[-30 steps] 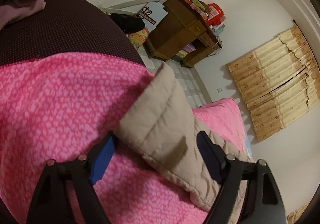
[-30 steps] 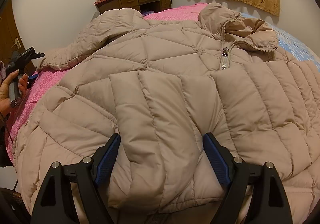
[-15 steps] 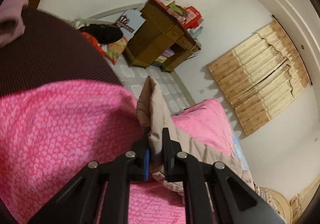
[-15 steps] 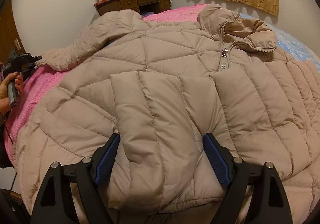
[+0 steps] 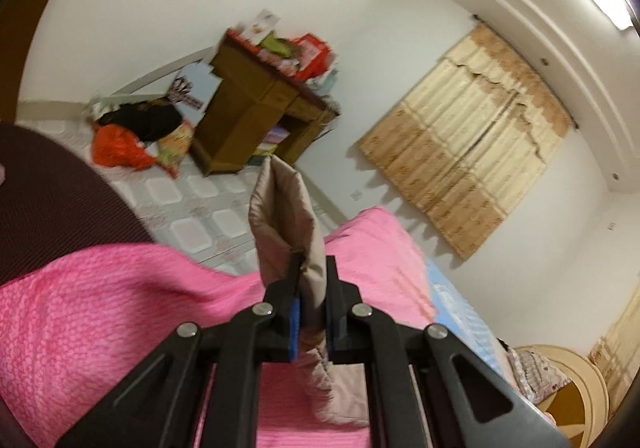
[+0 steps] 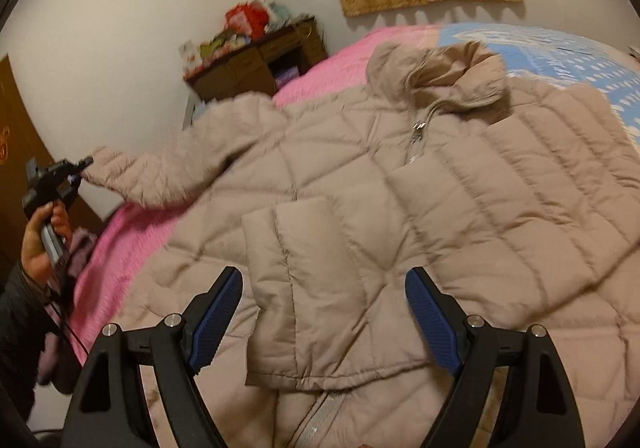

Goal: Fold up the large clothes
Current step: 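Lift the sleeve with the left tool and fold it across the jacket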

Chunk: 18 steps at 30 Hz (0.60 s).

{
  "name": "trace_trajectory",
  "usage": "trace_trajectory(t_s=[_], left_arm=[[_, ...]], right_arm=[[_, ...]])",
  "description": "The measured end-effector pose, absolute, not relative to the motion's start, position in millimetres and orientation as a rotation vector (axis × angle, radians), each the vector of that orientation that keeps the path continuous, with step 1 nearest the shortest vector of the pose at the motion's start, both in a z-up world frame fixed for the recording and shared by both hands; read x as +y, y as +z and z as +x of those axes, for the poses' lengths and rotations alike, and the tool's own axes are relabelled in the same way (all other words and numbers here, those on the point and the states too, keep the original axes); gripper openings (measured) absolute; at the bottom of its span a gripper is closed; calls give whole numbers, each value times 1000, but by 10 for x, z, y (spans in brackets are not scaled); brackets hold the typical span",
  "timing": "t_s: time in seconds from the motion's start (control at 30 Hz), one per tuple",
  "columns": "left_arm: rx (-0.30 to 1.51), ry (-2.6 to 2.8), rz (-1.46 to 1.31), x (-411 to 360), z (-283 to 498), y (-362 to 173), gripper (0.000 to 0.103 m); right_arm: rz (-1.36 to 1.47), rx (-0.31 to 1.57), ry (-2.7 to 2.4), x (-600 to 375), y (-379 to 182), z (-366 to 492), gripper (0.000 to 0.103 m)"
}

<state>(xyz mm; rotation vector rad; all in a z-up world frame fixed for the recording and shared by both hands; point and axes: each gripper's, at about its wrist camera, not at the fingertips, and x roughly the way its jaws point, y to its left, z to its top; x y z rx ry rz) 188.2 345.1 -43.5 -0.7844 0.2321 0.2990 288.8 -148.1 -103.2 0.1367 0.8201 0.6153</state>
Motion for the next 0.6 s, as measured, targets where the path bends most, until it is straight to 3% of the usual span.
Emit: trace_trajectory(t_s=[0.33, 0.6], left_arm=[[109, 75, -673, 2853, 2067, 372, 8], [97, -145, -607, 2171, 2324, 664, 8]], right_arm=[[212, 766, 543, -1836, -927, 2639, 84], [248, 744, 545, -1973, -923, 2433, 84]])
